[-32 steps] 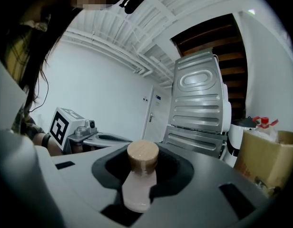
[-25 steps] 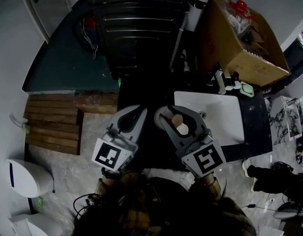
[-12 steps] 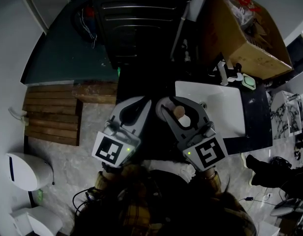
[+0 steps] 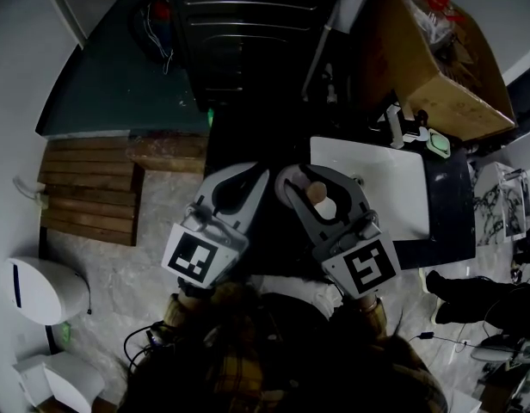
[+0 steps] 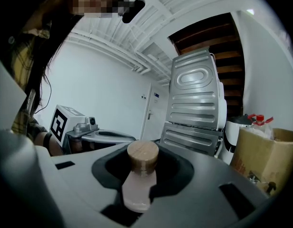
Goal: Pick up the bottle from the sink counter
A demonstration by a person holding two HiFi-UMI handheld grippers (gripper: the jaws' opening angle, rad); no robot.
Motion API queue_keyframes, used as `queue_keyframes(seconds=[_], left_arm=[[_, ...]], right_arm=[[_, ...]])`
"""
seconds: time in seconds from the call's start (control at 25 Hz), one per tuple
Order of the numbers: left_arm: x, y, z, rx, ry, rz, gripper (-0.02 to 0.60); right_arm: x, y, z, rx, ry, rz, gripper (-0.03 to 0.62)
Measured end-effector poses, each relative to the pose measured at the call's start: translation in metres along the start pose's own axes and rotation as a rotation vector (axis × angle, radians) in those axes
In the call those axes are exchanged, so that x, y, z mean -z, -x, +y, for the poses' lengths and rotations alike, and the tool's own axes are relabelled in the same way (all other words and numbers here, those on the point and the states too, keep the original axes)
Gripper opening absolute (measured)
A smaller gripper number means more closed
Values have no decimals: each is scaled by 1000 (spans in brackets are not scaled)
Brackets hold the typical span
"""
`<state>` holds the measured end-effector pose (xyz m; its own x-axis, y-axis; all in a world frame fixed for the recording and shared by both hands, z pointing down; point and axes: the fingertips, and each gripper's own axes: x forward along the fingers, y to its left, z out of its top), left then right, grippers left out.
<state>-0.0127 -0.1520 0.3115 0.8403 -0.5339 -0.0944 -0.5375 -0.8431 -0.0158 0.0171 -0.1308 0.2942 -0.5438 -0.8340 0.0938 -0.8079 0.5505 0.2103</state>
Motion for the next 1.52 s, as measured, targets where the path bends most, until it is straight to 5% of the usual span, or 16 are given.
queue_keyframes(seconds=[1.32,1.52], left_arm=[[-12,-10,10,-6,-18,-8,26],[-20,-5,12,6,-74,-29,26]], right_arm=[[10,-5,-12,13,-22,19,117],[8,-3,-13,19,-16,10,117]])
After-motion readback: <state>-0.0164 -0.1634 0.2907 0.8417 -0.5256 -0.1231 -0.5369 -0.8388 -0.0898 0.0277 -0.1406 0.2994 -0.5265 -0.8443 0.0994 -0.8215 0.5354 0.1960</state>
